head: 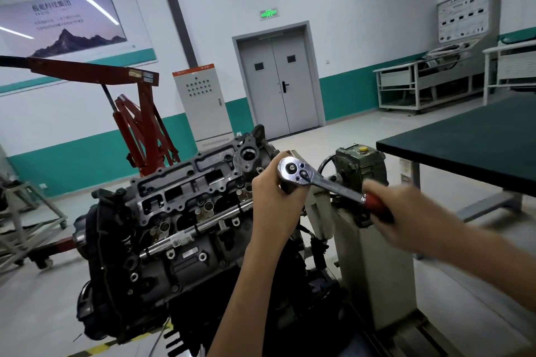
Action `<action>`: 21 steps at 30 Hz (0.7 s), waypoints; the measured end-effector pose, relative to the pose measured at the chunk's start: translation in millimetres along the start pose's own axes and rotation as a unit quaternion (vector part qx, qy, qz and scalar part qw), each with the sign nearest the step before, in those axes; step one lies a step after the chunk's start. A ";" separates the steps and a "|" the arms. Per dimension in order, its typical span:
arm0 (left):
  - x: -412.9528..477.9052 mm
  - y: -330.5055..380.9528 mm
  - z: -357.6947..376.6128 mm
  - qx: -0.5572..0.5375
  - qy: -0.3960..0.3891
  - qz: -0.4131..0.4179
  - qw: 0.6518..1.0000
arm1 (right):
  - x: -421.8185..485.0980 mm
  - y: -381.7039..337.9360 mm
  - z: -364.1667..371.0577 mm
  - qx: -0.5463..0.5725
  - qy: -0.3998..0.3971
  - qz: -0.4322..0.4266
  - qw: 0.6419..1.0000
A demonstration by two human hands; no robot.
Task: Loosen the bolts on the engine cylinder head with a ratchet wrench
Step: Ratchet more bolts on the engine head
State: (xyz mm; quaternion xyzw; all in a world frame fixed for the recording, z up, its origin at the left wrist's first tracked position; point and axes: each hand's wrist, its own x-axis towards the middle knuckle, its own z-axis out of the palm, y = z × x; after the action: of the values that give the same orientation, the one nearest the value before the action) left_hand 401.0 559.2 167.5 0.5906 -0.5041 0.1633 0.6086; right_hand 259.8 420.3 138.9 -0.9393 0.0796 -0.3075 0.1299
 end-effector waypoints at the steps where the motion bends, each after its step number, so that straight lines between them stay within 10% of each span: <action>1: 0.5 -0.6 2.0 -0.001 0.008 0.003 1.000 | -12.8 -12.2 14.4 0.047 0.001 0.038 0.998; 9: -1.9 -4.1 8.4 -0.021 0.001 0.007 1.000 | -44.5 -106.1 96.2 0.325 0.115 0.183 0.921; 15: 1.0 -1.0 2.9 -0.002 -0.017 -0.007 1.000 | -25.2 -17.1 34.6 0.072 -0.010 0.061 0.996; 21: 0.8 0.4 0.0 -0.002 -0.021 -0.031 0.999 | 58.3 25.1 -54.9 -0.163 -0.001 -0.107 0.981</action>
State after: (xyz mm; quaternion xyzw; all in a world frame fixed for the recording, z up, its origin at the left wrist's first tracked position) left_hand 401.1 559.0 168.4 0.6078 -0.4985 0.1312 0.6040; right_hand 271.7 372.2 206.6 -0.9511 0.0275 -0.3020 -0.0586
